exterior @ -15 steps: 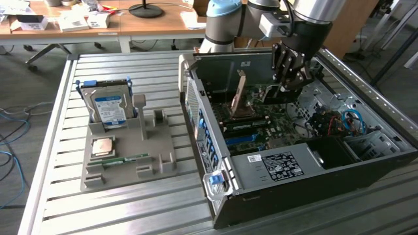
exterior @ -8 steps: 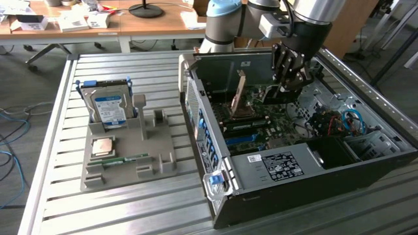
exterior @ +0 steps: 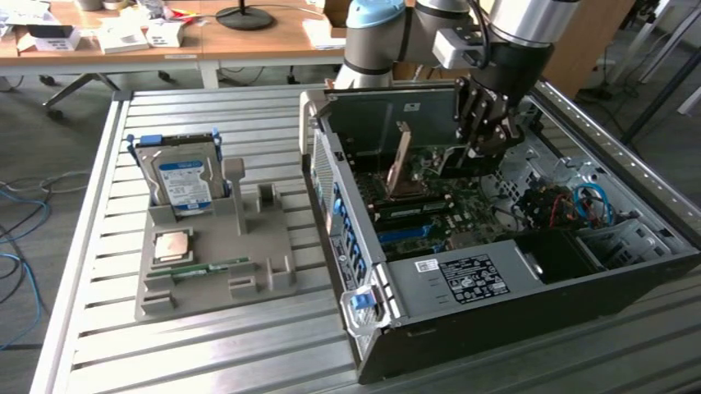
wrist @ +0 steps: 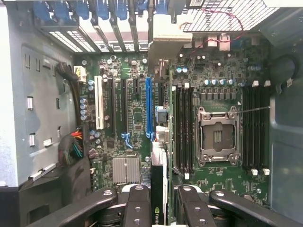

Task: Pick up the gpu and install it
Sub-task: 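Insert the gpu into the slot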

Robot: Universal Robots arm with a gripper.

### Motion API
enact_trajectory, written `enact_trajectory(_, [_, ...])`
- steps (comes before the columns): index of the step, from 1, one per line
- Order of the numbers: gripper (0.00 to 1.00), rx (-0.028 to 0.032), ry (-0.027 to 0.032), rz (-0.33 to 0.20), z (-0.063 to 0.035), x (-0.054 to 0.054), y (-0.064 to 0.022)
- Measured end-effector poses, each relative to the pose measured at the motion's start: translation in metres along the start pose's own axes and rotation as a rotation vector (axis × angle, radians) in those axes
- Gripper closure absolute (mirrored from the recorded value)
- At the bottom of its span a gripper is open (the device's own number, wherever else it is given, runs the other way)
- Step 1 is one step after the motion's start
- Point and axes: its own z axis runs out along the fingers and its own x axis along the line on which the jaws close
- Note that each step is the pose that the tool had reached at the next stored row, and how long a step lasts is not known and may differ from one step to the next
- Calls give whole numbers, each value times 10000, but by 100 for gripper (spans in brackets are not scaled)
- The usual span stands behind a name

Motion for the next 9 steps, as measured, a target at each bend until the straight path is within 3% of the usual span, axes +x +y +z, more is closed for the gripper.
enact_trajectory(5, [73, -1, 0, 0, 77, 1, -1])
enact_trajectory(9, [73, 0, 1, 0, 79, 1, -1])
